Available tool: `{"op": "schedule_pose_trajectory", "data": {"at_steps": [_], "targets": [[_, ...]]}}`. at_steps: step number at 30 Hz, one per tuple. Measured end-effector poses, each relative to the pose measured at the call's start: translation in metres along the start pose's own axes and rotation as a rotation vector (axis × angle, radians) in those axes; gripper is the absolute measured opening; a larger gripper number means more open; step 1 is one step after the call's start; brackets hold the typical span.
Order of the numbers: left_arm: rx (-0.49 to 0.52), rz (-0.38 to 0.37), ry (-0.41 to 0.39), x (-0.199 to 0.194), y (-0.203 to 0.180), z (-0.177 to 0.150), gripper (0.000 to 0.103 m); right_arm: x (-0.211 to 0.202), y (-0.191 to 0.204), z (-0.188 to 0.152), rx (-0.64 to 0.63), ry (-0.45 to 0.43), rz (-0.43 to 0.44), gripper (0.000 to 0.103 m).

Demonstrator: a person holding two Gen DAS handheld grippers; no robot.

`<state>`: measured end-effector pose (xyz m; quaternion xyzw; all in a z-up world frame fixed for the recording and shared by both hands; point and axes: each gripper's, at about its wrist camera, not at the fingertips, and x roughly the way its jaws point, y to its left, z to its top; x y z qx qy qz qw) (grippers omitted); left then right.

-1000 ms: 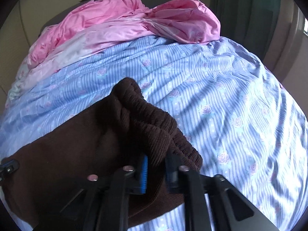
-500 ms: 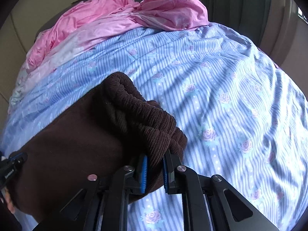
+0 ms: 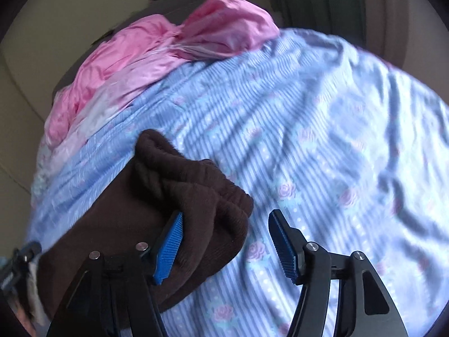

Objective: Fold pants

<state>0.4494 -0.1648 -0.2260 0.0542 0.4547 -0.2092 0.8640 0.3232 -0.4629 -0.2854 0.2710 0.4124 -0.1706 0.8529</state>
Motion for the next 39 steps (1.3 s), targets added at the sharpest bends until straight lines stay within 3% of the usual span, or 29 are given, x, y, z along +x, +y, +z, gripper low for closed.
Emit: {"op": "schedule_pose_trajectory", "data": {"at_steps": [5, 12, 16, 22, 30, 34, 39], "targets": [[0.053, -0.069, 0.017, 0.015, -0.027, 0.007, 0.036, 0.023, -0.013, 0.004, 0.137, 0.043, 0.094, 0.062], [0.153, -0.238, 0.048, 0.044, -0.077, 0.049, 0.036, 0.041, -0.026, 0.0, 0.236, 0.077, 0.183, 0.062], [0.192, -0.339, 0.084, 0.067, -0.11, 0.074, 0.035, 0.044, -0.034, -0.004, 0.27, 0.085, 0.234, 0.045], [0.175, -0.451, 0.214, 0.108, -0.147, 0.084, 0.015, 0.031, -0.036, -0.015, 0.241, 0.06, 0.234, 0.032], [0.189, -0.479, 0.28, 0.129, -0.168, 0.08, 0.012, 0.007, -0.035, -0.026, 0.179, 0.023, 0.177, 0.028], [0.194, -0.441, 0.361, 0.159, -0.181, 0.07, 0.011, 0.012, -0.041, -0.032, 0.195, 0.049, 0.145, 0.028], [0.212, -0.409, 0.392, 0.18, -0.192, 0.06, 0.009, 0.012, -0.046, -0.037, 0.195, 0.049, 0.134, 0.025]]}}
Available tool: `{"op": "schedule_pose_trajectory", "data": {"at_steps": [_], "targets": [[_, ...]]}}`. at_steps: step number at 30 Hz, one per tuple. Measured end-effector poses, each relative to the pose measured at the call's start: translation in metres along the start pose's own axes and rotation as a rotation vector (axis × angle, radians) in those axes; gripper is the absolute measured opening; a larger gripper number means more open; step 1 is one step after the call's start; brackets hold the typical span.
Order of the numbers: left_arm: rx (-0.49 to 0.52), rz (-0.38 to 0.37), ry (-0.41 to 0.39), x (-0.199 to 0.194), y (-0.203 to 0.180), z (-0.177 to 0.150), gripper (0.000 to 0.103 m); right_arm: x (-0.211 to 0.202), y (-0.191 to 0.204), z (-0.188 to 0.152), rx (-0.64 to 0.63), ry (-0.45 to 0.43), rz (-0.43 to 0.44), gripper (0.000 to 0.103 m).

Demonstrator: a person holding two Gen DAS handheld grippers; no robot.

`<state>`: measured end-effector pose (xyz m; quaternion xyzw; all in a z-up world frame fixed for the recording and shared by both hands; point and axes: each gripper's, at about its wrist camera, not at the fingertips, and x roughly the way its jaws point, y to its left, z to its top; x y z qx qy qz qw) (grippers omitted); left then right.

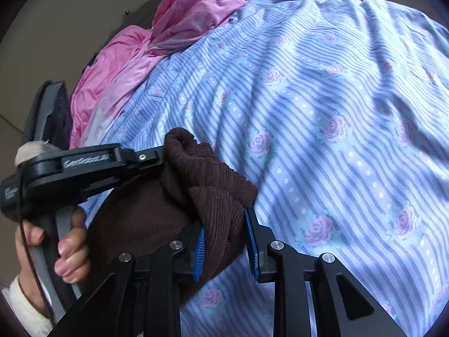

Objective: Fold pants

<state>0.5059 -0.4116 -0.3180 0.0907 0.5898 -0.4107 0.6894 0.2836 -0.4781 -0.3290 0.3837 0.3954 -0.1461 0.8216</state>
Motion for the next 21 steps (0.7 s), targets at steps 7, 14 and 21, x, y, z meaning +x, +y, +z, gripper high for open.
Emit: {"op": "schedule_pose_trajectory", "data": {"at_steps": [7, 14, 21], "targets": [[-0.013, 0.028, -0.011, 0.006, 0.003, 0.0, 0.008, -0.005, 0.001, 0.009, 0.038, -0.033, 0.043, 0.044], [0.011, 0.032, -0.033, 0.002, 0.001, -0.001, 0.007, 0.004, -0.004, 0.021, 0.128, -0.038, 0.095, 0.058], [0.054, 0.029, -0.057, -0.003, -0.003, -0.005, 0.005, 0.023, -0.016, 0.023, 0.258, -0.007, 0.136, 0.064]]}}
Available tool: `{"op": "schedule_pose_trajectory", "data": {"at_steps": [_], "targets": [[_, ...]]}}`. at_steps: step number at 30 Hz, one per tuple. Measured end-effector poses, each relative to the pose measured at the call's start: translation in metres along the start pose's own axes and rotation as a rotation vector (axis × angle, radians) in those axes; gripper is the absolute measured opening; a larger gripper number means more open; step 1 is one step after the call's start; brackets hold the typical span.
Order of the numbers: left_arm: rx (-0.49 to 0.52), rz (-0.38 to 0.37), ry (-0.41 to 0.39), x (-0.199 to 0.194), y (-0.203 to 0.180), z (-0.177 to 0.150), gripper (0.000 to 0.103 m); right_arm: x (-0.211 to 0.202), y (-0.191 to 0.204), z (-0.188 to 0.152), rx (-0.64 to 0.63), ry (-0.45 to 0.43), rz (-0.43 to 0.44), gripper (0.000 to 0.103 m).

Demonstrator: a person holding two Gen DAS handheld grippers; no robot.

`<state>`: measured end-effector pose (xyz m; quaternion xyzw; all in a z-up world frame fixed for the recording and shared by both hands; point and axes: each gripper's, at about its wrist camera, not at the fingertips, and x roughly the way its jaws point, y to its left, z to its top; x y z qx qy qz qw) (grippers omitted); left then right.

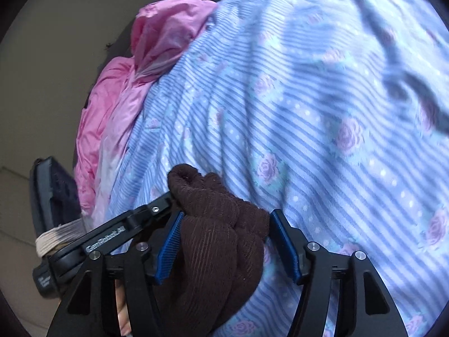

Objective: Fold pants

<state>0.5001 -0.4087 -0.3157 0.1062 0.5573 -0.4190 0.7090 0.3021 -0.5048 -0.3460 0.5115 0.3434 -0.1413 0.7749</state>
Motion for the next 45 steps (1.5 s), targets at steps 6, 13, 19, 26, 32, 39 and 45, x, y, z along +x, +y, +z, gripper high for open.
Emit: {"op": "schedule_pose_trajectory", "data": {"at_steps": [6, 13, 19, 26, 32, 39, 45], "targets": [[0.043, -0.01, 0.007, -0.003, -0.006, -0.002, 0.003, 0.013, -0.01, 0.001, 0.018, 0.018, 0.017, 0.047], [-0.012, -0.101, -0.017, -0.021, -0.01, -0.008, 0.003, 0.003, -0.009, -0.003, 0.003, -0.001, -0.012, 0.039], [-0.076, -0.107, 0.033, 0.005, -0.012, -0.005, 0.003, -0.005, -0.003, -0.008, -0.046, -0.015, -0.074, 0.035], [-0.102, -0.071, 0.018, -0.009, -0.009, -0.007, 0.006, -0.006, 0.006, -0.008, -0.123, -0.019, -0.113, 0.035], [-0.123, 0.165, -0.141, -0.1, 0.003, -0.045, 0.014, -0.043, 0.059, -0.016, -0.356, -0.103, -0.188, 0.035], [-0.269, 0.261, -0.225, -0.19, 0.054, -0.122, 0.014, -0.082, 0.126, -0.038, -0.557, -0.194, -0.255, 0.035], [-0.36, 0.291, -0.252, -0.236, 0.086, -0.167, 0.014, -0.104, 0.192, -0.079, -0.75, -0.27, -0.298, 0.035]]}}
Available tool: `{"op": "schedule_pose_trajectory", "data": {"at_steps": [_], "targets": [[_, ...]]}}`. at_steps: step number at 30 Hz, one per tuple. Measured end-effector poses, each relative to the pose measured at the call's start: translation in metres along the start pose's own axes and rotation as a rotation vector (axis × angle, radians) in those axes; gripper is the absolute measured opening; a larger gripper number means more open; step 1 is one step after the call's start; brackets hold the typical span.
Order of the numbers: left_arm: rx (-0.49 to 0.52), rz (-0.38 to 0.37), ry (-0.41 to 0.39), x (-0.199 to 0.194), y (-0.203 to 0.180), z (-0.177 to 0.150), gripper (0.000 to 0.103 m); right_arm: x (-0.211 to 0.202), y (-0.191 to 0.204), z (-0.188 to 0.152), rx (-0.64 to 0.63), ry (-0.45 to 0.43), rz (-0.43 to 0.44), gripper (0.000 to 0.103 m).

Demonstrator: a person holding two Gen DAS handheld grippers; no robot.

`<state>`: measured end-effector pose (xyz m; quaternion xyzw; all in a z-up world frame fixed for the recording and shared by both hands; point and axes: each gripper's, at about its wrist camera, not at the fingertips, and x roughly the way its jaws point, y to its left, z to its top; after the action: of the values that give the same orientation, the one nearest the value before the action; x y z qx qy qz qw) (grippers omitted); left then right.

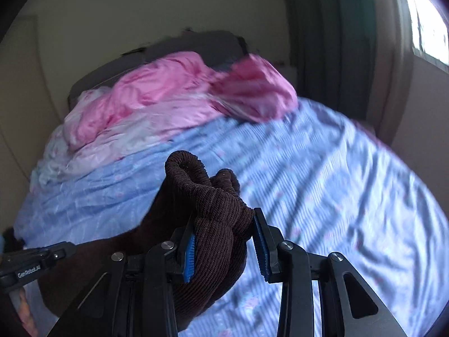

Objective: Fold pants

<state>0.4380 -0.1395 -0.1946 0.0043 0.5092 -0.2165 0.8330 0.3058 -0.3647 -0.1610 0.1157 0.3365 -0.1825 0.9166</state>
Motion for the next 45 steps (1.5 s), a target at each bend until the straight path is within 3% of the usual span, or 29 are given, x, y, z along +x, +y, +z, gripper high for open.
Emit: {"op": "schedule_pose_trajectory", "data": {"at_steps": [9, 14, 23, 28, 39, 41, 43, 45], "targets": [[-0.08, 0.009, -0.049, -0.055, 0.077, -0.032, 0.015, -0.041, 0.116, 0.004, -0.231, -0.11, -0.05, 0.036], [-0.106, 0.01, -0.063, -0.076, 0.128, -0.043, 0.015, -0.056, 0.177, -0.011, -0.285, -0.14, -0.039, 0.036], [-0.149, -0.058, -0.034, -0.084, 0.206, -0.059, 0.016, -0.068, 0.288, -0.058, -0.448, -0.137, -0.019, 0.036], [-0.129, -0.028, -0.024, -0.084, 0.234, -0.067, 0.016, -0.065, 0.339, -0.083, -0.536, -0.115, -0.002, 0.036], [-0.157, 0.033, 0.023, -0.082, 0.287, -0.096, 0.016, -0.043, 0.393, -0.144, -0.665, -0.019, 0.048, 0.037], [-0.157, 0.051, 0.032, -0.081, 0.29, -0.102, 0.018, -0.041, 0.394, -0.151, -0.669, -0.009, 0.053, 0.039], [-0.158, 0.054, 0.038, -0.082, 0.293, -0.107, 0.024, -0.042, 0.394, -0.156, -0.669, 0.002, 0.07, 0.048], [-0.155, 0.068, 0.04, -0.085, 0.294, -0.11, 0.027, -0.043, 0.393, -0.159, -0.654, 0.032, 0.134, 0.052]]}}
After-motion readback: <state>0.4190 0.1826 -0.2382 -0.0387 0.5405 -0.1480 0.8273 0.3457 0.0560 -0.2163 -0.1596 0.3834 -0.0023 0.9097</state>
